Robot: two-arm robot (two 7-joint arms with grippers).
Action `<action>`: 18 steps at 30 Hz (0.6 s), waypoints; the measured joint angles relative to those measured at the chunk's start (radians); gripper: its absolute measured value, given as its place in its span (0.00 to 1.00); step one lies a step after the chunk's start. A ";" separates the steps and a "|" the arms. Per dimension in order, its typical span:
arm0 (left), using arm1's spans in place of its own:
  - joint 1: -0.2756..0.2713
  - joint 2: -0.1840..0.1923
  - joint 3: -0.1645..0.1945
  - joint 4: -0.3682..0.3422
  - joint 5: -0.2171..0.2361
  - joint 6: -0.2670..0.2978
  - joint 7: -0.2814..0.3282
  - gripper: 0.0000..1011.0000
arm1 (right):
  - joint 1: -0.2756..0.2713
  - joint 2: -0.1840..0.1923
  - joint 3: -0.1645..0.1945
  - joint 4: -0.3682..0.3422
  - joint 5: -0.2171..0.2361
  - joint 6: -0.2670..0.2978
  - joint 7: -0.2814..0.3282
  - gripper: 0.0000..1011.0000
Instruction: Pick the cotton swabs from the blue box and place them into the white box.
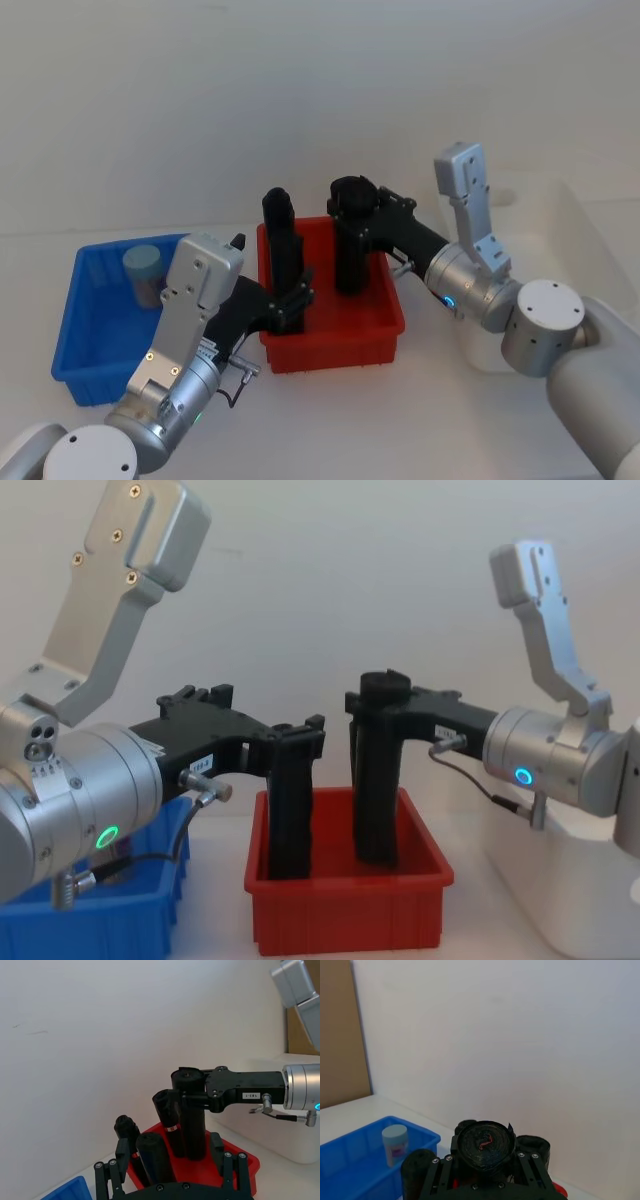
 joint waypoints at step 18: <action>0.000 0.000 0.000 0.000 0.000 0.000 0.000 0.99 | -0.168 0.062 0.012 -0.385 0.008 0.133 -0.130 0.52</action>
